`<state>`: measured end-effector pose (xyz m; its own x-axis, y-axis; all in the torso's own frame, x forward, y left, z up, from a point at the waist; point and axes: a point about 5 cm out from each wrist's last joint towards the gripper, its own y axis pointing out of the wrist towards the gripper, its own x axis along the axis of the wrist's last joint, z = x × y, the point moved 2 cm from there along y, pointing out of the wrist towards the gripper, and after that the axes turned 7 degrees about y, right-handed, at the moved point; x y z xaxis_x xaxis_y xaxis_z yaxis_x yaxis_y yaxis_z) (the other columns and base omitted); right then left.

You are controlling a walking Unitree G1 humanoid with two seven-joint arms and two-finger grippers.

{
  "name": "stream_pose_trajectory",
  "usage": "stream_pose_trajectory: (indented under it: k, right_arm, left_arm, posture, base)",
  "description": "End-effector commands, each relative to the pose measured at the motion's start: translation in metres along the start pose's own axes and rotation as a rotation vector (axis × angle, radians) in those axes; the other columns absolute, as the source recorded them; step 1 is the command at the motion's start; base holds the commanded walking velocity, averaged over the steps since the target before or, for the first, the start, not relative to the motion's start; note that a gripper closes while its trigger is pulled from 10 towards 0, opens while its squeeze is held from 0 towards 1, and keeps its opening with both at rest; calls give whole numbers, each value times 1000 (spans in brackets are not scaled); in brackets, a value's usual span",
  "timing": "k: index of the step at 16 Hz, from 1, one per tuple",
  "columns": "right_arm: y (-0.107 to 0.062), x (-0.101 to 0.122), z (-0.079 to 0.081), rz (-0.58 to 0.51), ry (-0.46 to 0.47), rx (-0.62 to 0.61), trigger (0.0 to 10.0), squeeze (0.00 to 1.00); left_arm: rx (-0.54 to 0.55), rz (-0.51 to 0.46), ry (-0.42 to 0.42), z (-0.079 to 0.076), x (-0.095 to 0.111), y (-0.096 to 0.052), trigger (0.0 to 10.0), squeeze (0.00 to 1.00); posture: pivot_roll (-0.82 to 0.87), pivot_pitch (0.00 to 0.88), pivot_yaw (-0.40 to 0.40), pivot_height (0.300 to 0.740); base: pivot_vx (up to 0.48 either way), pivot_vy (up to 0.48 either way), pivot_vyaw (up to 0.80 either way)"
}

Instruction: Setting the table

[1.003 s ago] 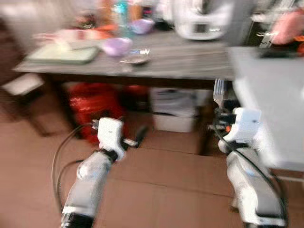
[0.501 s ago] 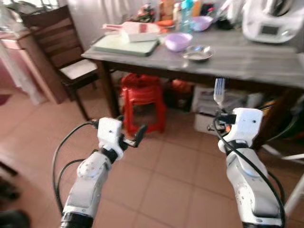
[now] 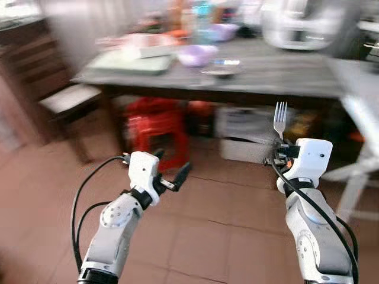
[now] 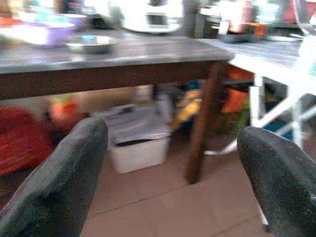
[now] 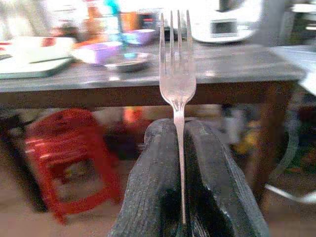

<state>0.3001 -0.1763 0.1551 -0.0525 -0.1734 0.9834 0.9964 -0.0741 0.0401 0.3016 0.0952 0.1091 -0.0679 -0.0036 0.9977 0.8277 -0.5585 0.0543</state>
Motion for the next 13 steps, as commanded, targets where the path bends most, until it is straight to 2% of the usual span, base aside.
stream_pose_trajectory:
  k: [1,3,6,8,10,13]
  right_arm:
    - [0,5,-2,-17,-3,-7,10000,0]
    - [1,5,-2,-17,-7,-5,10000,0]
    - [0,7,-2,-26,-35,5,10000,0]
    - [-5,11,-7,-50,-40,-14,10000,0]
    - [-11,11,-11,-41,-44,-27,10000,0]
    - [-17,11,-13,-44,-61,-23,10000,0]
  left_arm:
    - [-17,-16,6,-3,6,2,10000,0]
    - [-20,-14,3,-4,5,3,10000,0]
    - [-12,-16,-1,-5,5,3,10000,0]
    - [114,-13,60,16,6,-4,10000,0]
    - [249,11,125,42,5,-19,10000,0]
    - [325,36,161,53,2,-33,10000,0]
  posture:
    - [-75,41,29,740]
    - [-76,40,27,740]
    - [-79,36,23,740]
    - [-81,33,22,740]
    - [-75,33,21,740]
    - [-67,34,22,740]
  base:
    - [307,0,-712]
    - [313,0,-647]
    - [293,0,0]
    - [345,0,0]
    - [336,0,0]
    - [320,0,0]
